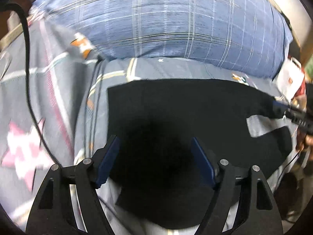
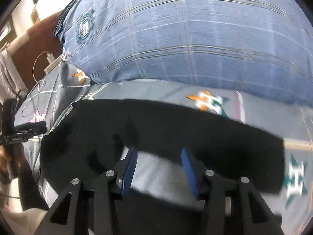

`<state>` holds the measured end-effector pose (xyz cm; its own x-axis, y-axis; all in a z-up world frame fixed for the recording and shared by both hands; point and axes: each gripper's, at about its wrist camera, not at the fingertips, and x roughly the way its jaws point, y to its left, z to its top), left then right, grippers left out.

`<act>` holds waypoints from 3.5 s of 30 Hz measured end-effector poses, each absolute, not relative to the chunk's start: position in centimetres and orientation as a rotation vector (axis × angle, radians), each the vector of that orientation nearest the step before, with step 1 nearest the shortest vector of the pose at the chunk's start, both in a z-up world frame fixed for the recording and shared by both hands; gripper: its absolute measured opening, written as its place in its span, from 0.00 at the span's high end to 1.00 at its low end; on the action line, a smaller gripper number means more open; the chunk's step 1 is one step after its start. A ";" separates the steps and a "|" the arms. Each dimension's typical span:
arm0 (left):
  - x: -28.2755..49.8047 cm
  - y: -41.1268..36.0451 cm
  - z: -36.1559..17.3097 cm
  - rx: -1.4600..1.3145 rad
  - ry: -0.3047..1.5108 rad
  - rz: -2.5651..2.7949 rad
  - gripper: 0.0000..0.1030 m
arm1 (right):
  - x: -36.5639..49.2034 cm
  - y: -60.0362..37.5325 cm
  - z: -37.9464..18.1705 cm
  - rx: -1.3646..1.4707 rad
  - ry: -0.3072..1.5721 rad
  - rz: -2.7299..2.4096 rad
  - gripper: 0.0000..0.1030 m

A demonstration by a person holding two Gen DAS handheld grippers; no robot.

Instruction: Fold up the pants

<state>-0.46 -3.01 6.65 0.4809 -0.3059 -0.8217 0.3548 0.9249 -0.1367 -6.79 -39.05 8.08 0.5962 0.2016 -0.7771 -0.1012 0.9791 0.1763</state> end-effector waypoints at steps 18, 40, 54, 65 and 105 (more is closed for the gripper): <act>9.3 -7.4 4.3 0.230 1.041 -0.494 0.26 | 4.4 -34.7 6.6 -0.146 1.003 0.347 0.52; 15.5 -12.4 0.5 0.424 1.151 -0.869 0.23 | 8.9 -34.5 1.7 -0.314 1.177 0.606 0.46; 14.4 -15.7 1.0 0.475 1.121 -0.940 0.82 | 8.4 -32.2 2.1 -0.319 1.170 0.520 0.86; 5.0 -13.3 8.9 0.511 0.931 -0.935 0.88 | -2.8 -31.1 10.1 -0.364 0.904 0.441 0.90; 4.4 -12.7 0.9 0.721 0.915 -0.686 0.37 | 2.7 -32.2 3.8 -0.593 1.028 0.359 0.77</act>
